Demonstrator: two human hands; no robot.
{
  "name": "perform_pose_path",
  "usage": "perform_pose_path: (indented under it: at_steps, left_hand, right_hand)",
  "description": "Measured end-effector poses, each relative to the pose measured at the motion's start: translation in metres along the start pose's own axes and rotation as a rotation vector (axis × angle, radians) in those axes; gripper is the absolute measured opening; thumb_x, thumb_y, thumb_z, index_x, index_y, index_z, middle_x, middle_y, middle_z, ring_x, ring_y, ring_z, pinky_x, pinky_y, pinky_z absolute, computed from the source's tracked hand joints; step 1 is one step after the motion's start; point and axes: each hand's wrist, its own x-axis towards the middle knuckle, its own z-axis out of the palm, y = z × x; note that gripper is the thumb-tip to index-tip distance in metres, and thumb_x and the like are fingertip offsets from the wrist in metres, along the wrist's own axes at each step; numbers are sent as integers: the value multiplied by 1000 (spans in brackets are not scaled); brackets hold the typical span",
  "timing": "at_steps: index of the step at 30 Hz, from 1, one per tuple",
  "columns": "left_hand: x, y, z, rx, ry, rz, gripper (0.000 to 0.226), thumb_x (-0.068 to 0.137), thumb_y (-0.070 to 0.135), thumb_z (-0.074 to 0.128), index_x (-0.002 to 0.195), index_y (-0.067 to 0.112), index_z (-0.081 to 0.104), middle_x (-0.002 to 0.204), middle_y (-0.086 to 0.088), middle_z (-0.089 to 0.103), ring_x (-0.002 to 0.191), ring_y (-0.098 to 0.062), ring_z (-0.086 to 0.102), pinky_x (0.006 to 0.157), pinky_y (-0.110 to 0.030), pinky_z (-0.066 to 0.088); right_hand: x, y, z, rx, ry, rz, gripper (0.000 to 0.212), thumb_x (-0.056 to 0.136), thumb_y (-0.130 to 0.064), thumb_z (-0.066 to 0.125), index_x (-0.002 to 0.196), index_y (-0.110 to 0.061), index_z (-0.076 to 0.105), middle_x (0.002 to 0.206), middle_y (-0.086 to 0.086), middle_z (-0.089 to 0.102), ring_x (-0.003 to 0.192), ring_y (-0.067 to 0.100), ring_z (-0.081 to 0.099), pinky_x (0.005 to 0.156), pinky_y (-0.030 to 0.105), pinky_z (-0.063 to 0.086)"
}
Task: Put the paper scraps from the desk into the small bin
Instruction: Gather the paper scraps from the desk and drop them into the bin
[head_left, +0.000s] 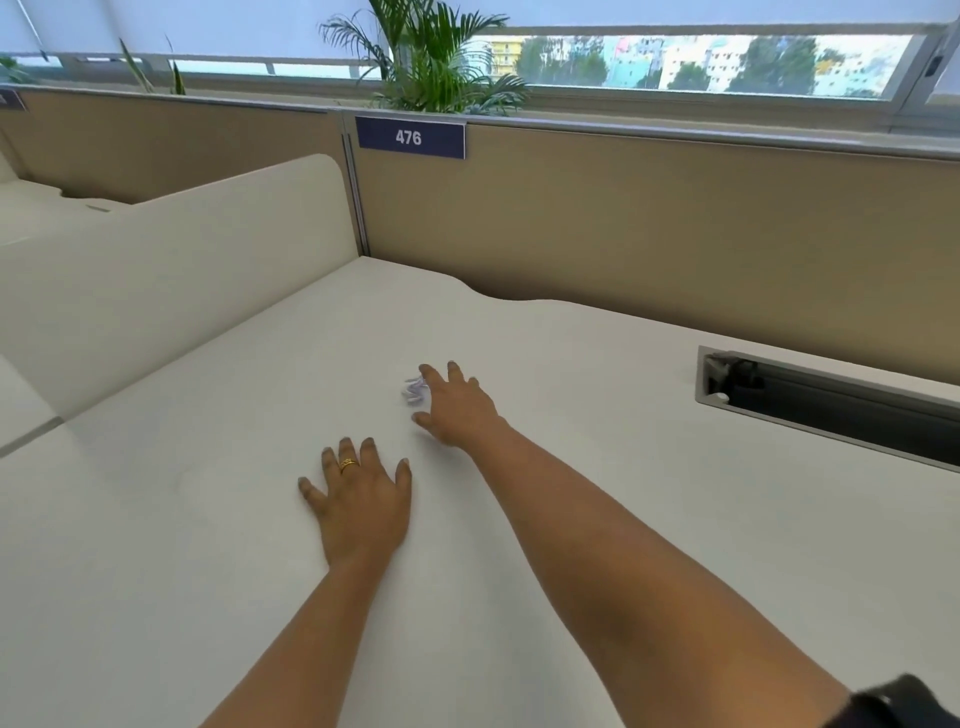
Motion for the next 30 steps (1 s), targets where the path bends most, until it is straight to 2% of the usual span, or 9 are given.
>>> perform_pose_path:
  at_steps: [5, 8, 11, 13, 17, 20, 23, 27, 30]
  left_hand:
    - [0, 2, 0, 15, 0, -3, 56, 95, 43, 29, 142, 12, 27, 154, -13, 26, 145, -29, 14, 115, -57, 13]
    - [0, 1, 0, 17, 5, 1, 56, 95, 42, 30, 142, 11, 27, 154, -14, 26, 145, -31, 15, 115, -58, 14]
    - [-1, 0, 0, 19, 12, 11, 56, 95, 42, 32, 141, 10, 29, 153, -16, 28, 144, -32, 17, 113, -59, 14]
    - [-1, 0, 0, 28, 17, 13, 56, 95, 43, 32, 141, 10, 30, 152, -16, 29, 144, -33, 18, 113, -59, 16]
    - [0, 1, 0, 39, 13, 8, 57, 95, 43, 31, 141, 10, 30, 152, -15, 29, 144, -31, 18, 113, -58, 16]
    - [0, 1, -1, 41, 13, 6, 57, 95, 43, 32, 141, 10, 30, 152, -15, 30, 144, -31, 19, 114, -58, 17]
    - [0, 0, -1, 40, 6, 2, 56, 95, 43, 33, 140, 10, 31, 152, -15, 30, 144, -31, 19, 113, -59, 16]
    - [0, 0, 0, 43, 8, 6, 55, 94, 41, 37, 139, 9, 34, 150, -17, 33, 143, -33, 22, 112, -60, 18]
    - [-1, 0, -1, 46, 4, 10, 55, 94, 40, 39, 138, 7, 35, 148, -19, 35, 142, -35, 23, 111, -61, 19]
  right_hand:
    - [18, -13, 10, -17, -38, 17, 62, 95, -34, 45, 146, -26, 12, 157, 14, 2, 142, 42, 7, 112, 48, 25]
    - [21, -16, 20, -133, -54, -34, 54, 98, -26, 38, 146, -29, 12, 158, 11, 2, 143, 37, 6, 114, 52, 21]
    - [17, -19, 28, -224, -3, -84, 54, 96, -12, 37, 145, -20, 16, 156, 12, 12, 139, 36, 20, 109, 49, 28]
    - [12, -19, 32, -245, 93, -140, 52, 92, -3, 38, 142, -9, 24, 150, 15, 26, 126, 34, 37, 98, 42, 39]
    - [2, -6, 40, -130, 244, -216, 41, 92, 5, 34, 132, -1, 39, 132, 16, 48, 112, 32, 48, 87, 37, 45]
    - [-8, 8, 39, 71, 235, -175, 31, 95, 0, 32, 120, 0, 50, 124, 17, 53, 111, 32, 47, 89, 40, 43]
    - [-22, 21, 36, 209, 266, -139, 26, 94, -6, 36, 103, 1, 59, 111, 15, 59, 106, 28, 49, 85, 33, 40]
    - [-41, 37, 31, 197, 329, -148, 21, 89, 0, 43, 87, 4, 64, 96, 18, 65, 88, 25, 48, 73, 26, 35]
    - [-55, 51, 24, 201, 334, -105, 21, 87, 2, 45, 91, 3, 66, 99, 16, 66, 96, 29, 54, 78, 27, 39]
